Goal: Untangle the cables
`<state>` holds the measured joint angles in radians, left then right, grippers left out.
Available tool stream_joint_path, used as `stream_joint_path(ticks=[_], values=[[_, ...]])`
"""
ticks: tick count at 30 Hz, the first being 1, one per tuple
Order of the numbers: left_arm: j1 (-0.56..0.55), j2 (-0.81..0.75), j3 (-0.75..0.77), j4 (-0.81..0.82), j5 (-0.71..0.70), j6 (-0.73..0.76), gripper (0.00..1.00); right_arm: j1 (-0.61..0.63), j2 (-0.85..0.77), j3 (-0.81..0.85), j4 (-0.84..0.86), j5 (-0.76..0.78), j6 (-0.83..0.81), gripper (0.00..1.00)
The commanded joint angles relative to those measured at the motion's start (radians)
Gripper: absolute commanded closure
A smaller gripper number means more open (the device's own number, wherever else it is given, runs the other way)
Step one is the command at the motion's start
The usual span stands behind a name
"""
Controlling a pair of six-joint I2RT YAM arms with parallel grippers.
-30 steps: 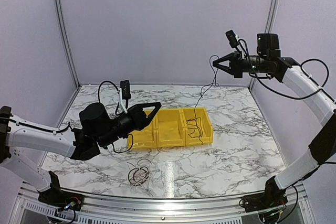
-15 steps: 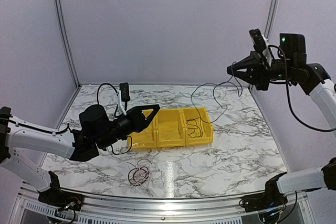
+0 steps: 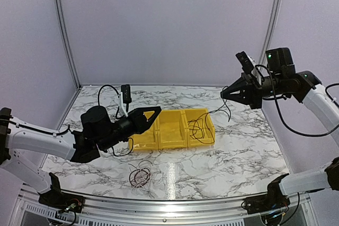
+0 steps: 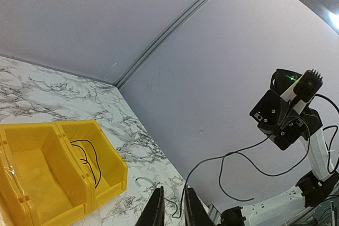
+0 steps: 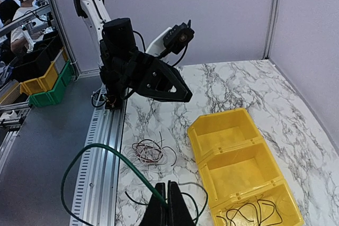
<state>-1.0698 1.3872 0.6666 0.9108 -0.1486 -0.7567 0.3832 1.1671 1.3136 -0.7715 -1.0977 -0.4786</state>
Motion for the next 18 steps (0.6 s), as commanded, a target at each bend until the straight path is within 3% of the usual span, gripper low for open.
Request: stream_joint_path(ticks=[1, 11, 18], values=[[-0.004, 0.007, 0.000, 0.000, -0.013, -0.005, 0.85, 0.009, 0.011, 0.072, 0.024, 0.018, -0.004, 1.00], [-0.004, 0.006, -0.009, 0.000, -0.006, -0.014, 0.84, 0.001, 0.077, 0.128, 0.085, 0.141, -0.025, 1.00], [-0.004, -0.020, -0.036, 0.000, -0.016, -0.017, 0.84, -0.069, 0.155, 0.103, 0.150, 0.147, -0.037, 1.00]])
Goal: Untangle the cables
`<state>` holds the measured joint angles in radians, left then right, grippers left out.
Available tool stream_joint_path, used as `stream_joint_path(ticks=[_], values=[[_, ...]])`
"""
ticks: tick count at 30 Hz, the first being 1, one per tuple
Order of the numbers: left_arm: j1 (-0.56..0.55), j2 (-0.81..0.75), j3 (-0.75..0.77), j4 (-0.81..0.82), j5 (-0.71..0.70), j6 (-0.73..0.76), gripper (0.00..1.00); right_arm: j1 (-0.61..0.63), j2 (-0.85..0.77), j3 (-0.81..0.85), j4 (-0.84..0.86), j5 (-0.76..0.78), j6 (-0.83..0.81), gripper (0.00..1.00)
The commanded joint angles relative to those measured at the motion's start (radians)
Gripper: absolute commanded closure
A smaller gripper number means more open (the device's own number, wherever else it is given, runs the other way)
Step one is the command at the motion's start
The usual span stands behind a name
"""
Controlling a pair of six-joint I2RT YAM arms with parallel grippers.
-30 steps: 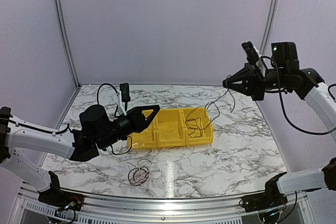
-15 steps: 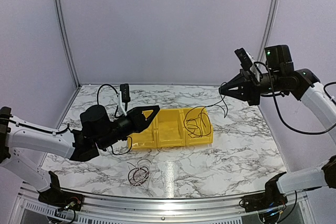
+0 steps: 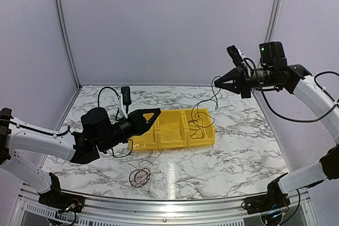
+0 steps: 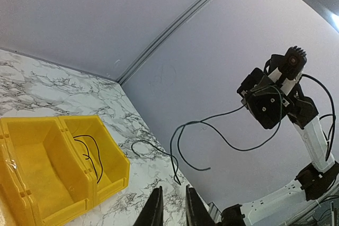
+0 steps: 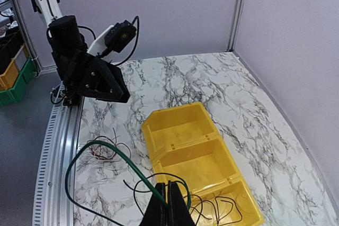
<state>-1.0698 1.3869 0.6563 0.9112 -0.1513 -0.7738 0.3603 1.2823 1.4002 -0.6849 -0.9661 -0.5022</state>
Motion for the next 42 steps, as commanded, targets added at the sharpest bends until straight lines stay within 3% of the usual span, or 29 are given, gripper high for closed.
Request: stream_joint_path(ticks=[1, 15, 28, 42], values=[[-0.004, -0.026, -0.033, 0.000, -0.018, 0.001, 0.83, -0.064, 0.058, 0.007, 0.076, 0.010, -0.012, 1.00], [-0.004, -0.064, -0.075, -0.004, -0.046, 0.008, 0.82, -0.149, 0.382, -0.057, 0.164, 0.034, -0.035, 1.00], [-0.004, -0.047, -0.079, -0.035, -0.079, 0.021, 0.78, 0.004, 0.433, -0.183, 0.277, 0.429, 0.039, 1.00], [-0.004, -0.026, -0.077, -0.095, -0.108, 0.007, 0.77, 0.107, 0.587, -0.086, 0.251, 0.677, 0.064, 1.00]])
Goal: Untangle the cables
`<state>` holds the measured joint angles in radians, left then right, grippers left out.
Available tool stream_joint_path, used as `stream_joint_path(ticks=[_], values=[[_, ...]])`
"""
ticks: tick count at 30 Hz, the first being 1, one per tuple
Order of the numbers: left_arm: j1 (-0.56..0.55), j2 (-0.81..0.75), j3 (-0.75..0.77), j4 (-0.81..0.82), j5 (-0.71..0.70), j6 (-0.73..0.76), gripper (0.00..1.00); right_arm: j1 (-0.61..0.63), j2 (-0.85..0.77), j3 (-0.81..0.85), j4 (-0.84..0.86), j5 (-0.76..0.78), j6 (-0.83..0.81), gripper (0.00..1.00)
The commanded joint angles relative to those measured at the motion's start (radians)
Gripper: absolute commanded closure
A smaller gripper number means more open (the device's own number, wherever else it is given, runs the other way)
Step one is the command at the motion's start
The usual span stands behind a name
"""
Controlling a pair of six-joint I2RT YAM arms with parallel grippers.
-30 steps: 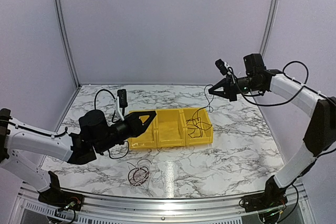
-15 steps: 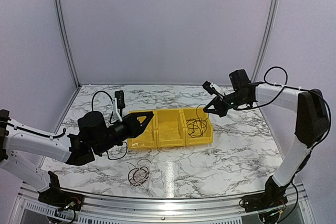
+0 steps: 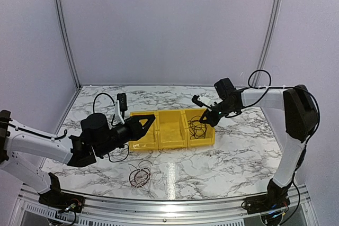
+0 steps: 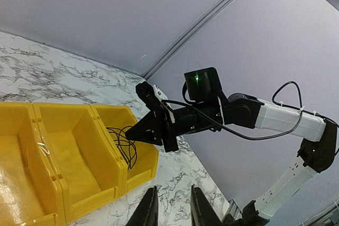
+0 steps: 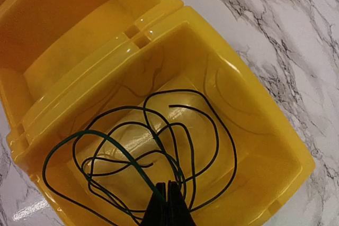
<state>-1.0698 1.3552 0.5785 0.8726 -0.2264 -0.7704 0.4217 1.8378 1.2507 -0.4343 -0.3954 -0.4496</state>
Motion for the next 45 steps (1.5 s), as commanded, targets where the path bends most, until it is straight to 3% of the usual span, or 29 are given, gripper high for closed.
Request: stream_joint_path(ticks=[1, 9, 16, 19, 22, 26, 30, 32, 37, 45], values=[[-0.004, 0.002, 0.000, -0.083, -0.049, -0.003, 0.77, 0.056, 0.040, 0.071, -0.002, 0.128, 0.008, 1.00], [-0.004, -0.087, -0.008, -0.365, -0.112, 0.003, 0.73, 0.132, 0.056, 0.091, -0.021, 0.303, -0.039, 0.97], [-0.009, -0.139, 0.063, -0.754, -0.145, 0.022, 0.66, 0.134, -0.088, 0.036, -0.035, 0.388, -0.083, 0.58], [-0.020, -0.123, 0.141, -0.928, -0.143, 0.044, 0.65, 0.133, -0.178, 0.008, -0.036, 0.460, -0.115, 0.47], [-0.042, -0.111, 0.188, -1.004, -0.119, 0.082, 0.63, 0.132, -0.263, -0.026, -0.025, 0.472, -0.135, 0.38], [-0.066, -0.081, 0.216, -1.045, -0.044, 0.109, 0.63, 0.133, -0.326, -0.013, -0.082, 0.389, -0.141, 0.39], [-0.113, -0.035, 0.234, -1.059, 0.009, 0.114, 0.65, 0.141, -0.398, -0.042, -0.111, -0.015, -0.170, 0.52], [-0.137, -0.013, 0.238, -1.062, 0.038, 0.110, 0.66, 0.172, -0.426, -0.097, -0.077, -0.135, -0.188, 0.56], [-0.168, 0.023, 0.231, -1.108, 0.009, 0.041, 0.66, 0.372, -0.415, -0.198, -0.021, -0.159, -0.236, 0.60], [-0.167, -0.092, 0.138, -1.136, -0.083, -0.116, 0.62, 0.497, -0.237, -0.216, 0.050, -0.169, -0.157, 0.59]])
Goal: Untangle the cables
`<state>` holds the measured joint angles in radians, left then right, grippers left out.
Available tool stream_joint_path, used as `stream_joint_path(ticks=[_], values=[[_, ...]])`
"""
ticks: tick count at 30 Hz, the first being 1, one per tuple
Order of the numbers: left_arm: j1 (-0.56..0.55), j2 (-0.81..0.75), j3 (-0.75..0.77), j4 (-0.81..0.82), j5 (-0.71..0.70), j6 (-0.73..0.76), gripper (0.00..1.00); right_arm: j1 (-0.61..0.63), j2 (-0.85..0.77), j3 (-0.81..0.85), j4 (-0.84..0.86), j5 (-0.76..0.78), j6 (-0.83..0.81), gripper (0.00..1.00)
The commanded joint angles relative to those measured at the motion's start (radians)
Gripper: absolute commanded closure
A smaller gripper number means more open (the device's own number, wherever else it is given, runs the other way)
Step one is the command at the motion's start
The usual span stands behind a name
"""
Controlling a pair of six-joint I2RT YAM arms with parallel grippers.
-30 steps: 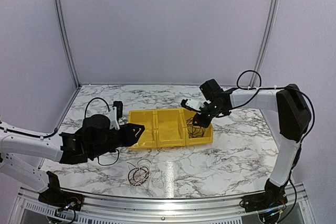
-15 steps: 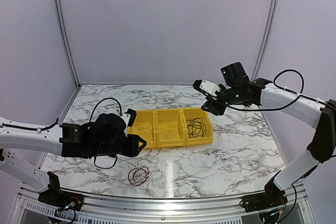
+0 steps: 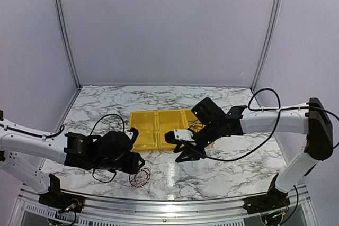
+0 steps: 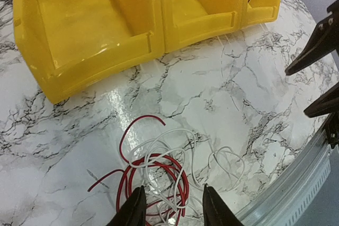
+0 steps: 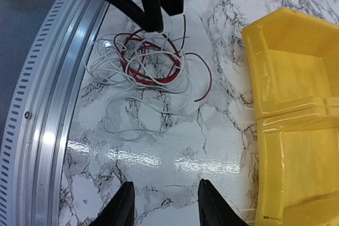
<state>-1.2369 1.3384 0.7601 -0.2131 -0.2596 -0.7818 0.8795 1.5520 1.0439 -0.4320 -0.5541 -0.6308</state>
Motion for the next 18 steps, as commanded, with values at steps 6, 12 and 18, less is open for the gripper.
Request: stream_joint_path(ticks=[6, 12, 18], values=[[-0.014, -0.108, -0.079, -0.052, -0.023, -0.135, 0.35, 0.062, 0.080, -0.028, 0.069, 0.020, 0.022, 0.57], [-0.013, -0.159, -0.145, -0.070, -0.134, -0.188, 0.36, 0.098, 0.140, 0.033, 0.063, -0.047, 0.100, 0.56], [-0.013, -0.224, -0.228, -0.059, -0.301, -0.426, 0.24, 0.159, 0.200, 0.046, 0.070, -0.003, 0.128, 0.44]])
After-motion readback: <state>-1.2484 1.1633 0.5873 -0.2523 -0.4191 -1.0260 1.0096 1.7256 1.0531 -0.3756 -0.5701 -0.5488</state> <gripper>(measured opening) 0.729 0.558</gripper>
